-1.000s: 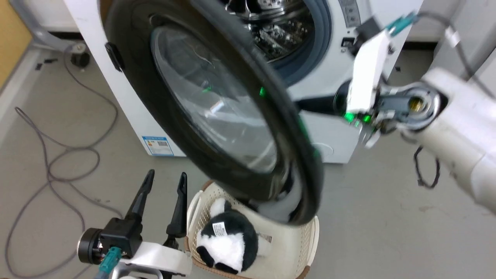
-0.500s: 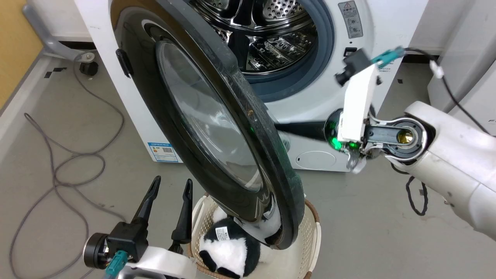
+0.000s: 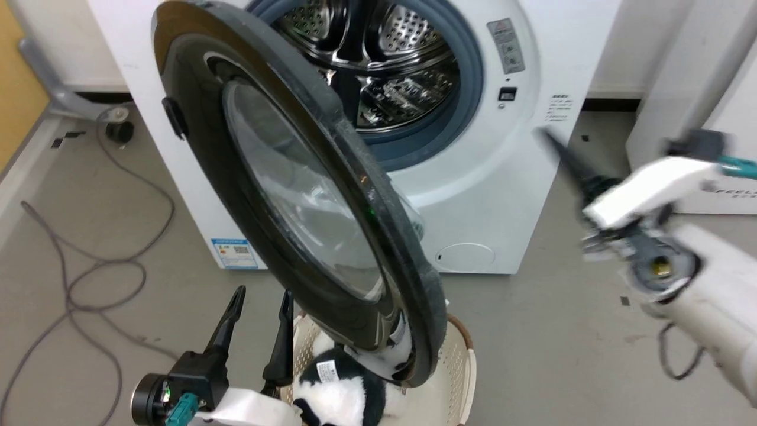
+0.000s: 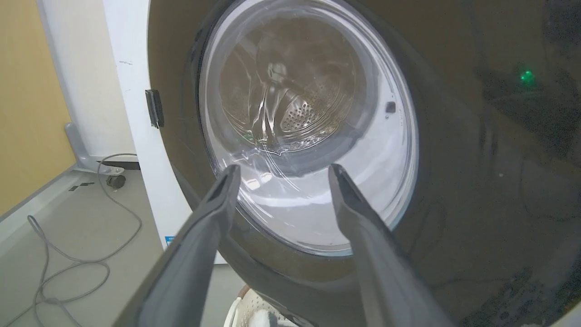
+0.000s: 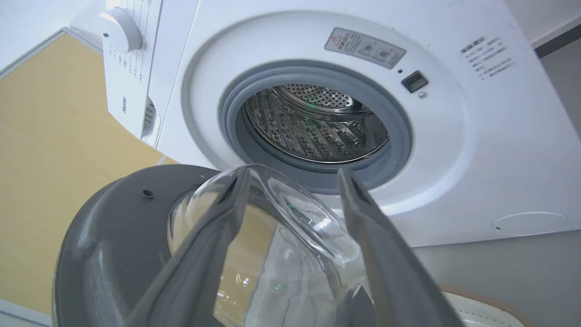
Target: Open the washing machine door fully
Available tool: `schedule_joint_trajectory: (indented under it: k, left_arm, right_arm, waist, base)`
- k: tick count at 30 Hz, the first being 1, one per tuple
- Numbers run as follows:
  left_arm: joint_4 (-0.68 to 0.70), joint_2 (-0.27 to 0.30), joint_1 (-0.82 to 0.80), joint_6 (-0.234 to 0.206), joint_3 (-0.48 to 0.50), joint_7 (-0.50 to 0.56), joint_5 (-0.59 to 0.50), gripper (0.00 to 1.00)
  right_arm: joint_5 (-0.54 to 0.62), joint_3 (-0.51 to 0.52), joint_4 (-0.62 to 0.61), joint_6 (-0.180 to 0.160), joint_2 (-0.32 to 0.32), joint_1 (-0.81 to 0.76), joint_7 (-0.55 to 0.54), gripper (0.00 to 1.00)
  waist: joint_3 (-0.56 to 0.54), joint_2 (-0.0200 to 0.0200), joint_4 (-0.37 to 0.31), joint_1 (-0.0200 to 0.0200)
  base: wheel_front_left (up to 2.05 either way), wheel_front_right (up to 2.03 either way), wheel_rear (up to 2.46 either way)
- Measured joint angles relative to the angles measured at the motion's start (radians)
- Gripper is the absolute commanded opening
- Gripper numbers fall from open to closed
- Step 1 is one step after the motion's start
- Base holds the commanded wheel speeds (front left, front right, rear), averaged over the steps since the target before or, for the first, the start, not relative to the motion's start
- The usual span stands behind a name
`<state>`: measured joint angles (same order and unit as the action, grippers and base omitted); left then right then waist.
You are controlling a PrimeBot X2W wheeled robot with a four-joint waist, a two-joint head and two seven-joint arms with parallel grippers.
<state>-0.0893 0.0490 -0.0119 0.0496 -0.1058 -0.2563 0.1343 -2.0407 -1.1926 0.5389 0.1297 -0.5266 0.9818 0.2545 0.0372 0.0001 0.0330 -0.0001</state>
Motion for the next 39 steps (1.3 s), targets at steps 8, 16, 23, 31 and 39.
schedule_joint_trajectory:
  k: [8,16,23,31,39]
  left_arm:
    - [-0.029,0.000,0.024,-0.036,0.013,0.000,-0.001,1.00]
    - [-0.035,0.000,0.039,-0.057,0.019,0.000,-0.006,1.00]
    - [-0.037,0.000,0.039,-0.061,0.024,0.000,-0.010,1.00]
    - [-0.040,0.000,0.039,-0.064,0.030,0.000,-0.014,1.00]
    - [-0.048,0.000,0.039,-0.064,0.033,0.000,-0.018,1.00]
  right_arm:
    - [0.487,0.526,0.173,0.000,0.046,-0.237,0.004,1.00]
    - [1.360,1.160,-0.105,0.000,0.219,-0.634,0.004,1.00]
    - [1.886,1.326,-0.485,0.000,0.458,-0.898,-0.038,1.00]
    - [1.990,1.301,-0.644,0.000,0.471,-1.073,-0.126,1.00]
    - [1.941,1.239,-0.576,0.000,0.472,-1.133,-0.116,1.00]
  waist:
    - [-0.031,0.0000,-0.036,0.0000]
    - [-0.053,0.0000,-0.047,0.0000]
    - [-0.050,0.0000,-0.043,0.0000]
    - [-0.039,0.0000,-0.034,0.0000]
    - [-0.036,0.0000,-0.038,0.0001]
  base:
    - [0.00,0.00,0.00]
    - [0.00,0.00,0.00]
    - [0.00,0.00,0.00]
    - [0.00,0.00,0.00]
    - [0.00,0.00,0.00]
